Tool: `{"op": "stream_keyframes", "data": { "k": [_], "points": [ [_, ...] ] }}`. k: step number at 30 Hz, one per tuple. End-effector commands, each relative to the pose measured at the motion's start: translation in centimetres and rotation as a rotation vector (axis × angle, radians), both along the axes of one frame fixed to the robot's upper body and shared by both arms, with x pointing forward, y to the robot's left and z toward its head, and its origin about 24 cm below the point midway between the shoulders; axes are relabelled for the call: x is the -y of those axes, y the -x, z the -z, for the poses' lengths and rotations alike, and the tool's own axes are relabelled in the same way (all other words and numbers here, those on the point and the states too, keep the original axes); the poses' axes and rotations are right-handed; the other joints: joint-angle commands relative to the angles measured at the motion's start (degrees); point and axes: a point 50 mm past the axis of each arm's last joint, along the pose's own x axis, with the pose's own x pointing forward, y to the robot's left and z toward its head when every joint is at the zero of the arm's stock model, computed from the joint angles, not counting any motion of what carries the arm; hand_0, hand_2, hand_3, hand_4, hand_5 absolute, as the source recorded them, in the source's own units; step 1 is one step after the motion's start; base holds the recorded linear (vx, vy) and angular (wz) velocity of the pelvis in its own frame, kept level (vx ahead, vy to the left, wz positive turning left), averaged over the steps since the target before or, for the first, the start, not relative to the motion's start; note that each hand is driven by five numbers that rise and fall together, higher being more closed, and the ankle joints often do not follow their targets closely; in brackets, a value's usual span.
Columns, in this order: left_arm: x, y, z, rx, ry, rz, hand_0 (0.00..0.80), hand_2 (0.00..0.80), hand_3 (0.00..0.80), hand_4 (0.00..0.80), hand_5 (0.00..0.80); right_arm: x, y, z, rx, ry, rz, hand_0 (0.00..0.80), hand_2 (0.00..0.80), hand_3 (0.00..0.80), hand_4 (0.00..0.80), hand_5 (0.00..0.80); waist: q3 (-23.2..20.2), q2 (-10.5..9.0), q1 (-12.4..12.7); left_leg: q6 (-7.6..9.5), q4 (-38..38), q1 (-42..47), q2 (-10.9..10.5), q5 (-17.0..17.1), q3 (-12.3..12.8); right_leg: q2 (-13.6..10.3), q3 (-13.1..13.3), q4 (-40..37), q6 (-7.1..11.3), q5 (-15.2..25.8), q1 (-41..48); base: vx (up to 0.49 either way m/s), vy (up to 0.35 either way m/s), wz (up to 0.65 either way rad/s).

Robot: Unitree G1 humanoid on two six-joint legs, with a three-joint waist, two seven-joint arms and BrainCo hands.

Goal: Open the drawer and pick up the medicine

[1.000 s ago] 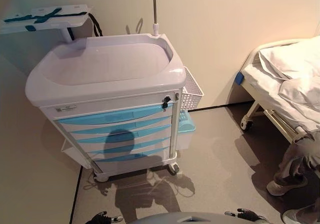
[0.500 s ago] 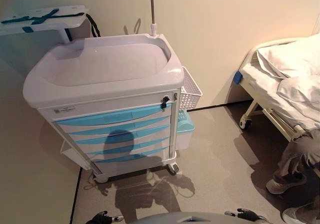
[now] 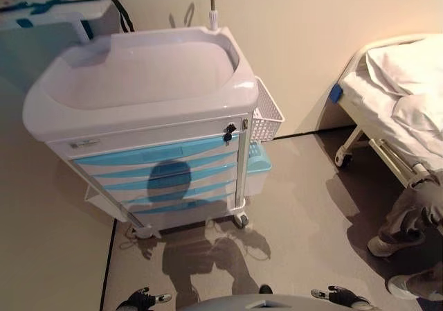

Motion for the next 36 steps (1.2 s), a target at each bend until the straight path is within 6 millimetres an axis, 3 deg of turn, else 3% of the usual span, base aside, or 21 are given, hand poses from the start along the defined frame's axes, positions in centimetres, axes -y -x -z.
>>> {"op": "stream_keyframes", "data": {
  "k": [1, 7, 8, 12, 19, 30, 36],
  "points": [
    [-2.1, -3.8, -1.6, 0.135, -0.055, -0.088, 0.000, 0.000, 0.000, 0.000, 0.000, 0.2, -3.1, -0.8, 0.082, 0.023, -0.008, 0.000, 0.000, 0.000, 0.000, 0.000, 2.70, -3.36, 0.09, 1.73, -0.91, -5.03, -3.11, 2.23, -1.72, -0.57, -2.21, 0.25, 4.07, 0.50, -1.61, -0.158, 0.008, 0.00],
    [-2.3, -6.8, -2.9, 0.273, -0.040, -0.146, 0.000, 0.000, 0.000, 0.000, 0.000, 0.6, -4.4, -1.3, 0.123, 0.043, -0.007, 0.000, 0.000, 0.000, 0.000, 0.000, 4.09, -3.49, -0.10, 1.55, -0.91, -10.29, -3.19, 3.69, -1.80, -0.45, -2.05, 0.25, 4.10, 1.88, -6.94, -0.098, -0.001, -0.02],
    [-2.0, -8.8, -3.8, 0.359, -0.026, -0.156, 0.000, 0.000, 0.000, 0.000, 0.000, 0.7, -5.5, -1.8, 0.159, 0.054, -0.015, 0.000, 0.000, 0.000, 0.000, 0.000, 5.87, -3.58, -0.07, 1.78, -0.91, -12.03, -3.16, 4.50, -2.00, -0.36, -1.70, 0.60, 3.89, 2.36, -8.97, -0.150, -0.001, -0.02],
    [-1.1, -13.2, -6.5, 0.571, 0.017, -0.192, 0.000, 0.000, 0.000, 0.000, 0.000, 0.8, -7.4, -2.5, 0.222, 0.069, -0.019, 0.000, 0.000, 0.000, 0.000, 0.000, 8.42, -3.94, 0.06, 1.77, -0.66, -16.05, -2.98, 5.83, -3.02, -0.30, -1.87, 2.08, 3.54, 2.72, -13.06, -0.138, -0.026, 0.01],
    [1.2, -18.6, -11.6, 0.887, 0.165, -0.242, 0.000, 0.000, 0.000, 0.000, 0.000, 1.0, -9.5, -3.6, 0.316, 0.073, 0.014, 0.000, 0.000, 0.000, 0.000, 0.000, 11.14, -4.98, -0.21, 2.67, 8.39, -24.35, -3.99, 3.60, -4.58, -0.97, -2.49, 10.37, 2.22, -0.01, -20.56, -0.106, -0.021, 0.11],
    [4.2, -22.7, -17.9, 1.190, 0.388, -0.301, 0.000, 0.000, 0.000, 0.000, 0.000, 0.1, -10.6, -4.0, 0.375, 0.042, -0.004, 0.000, 0.000, 0.000, 0.000, 0.000, 9.94, -5.87, -0.27, 2.63, 12.25, -31.56, -4.76, 2.69, -6.51, -1.53, -3.81, 14.91, 2.02, -2.21, -26.86, -0.031, -0.019, 0.09],
    [5.2, -23.7, -19.5, 1.254, 0.449, -0.302, 0.000, 0.000, 0.000, 0.000, 0.000, -0.3, -10.8, -3.9, 0.376, 0.037, -0.013, 0.000, 0.000, 0.000, 0.000, 0.000, 10.32, -6.12, -0.49, 2.37, 10.91, -31.12, -4.19, 3.07, -6.94, -1.18, -4.22, 13.80, 2.00, -2.29, -26.45, 0.011, -0.011, 0.04]
  ]
}}
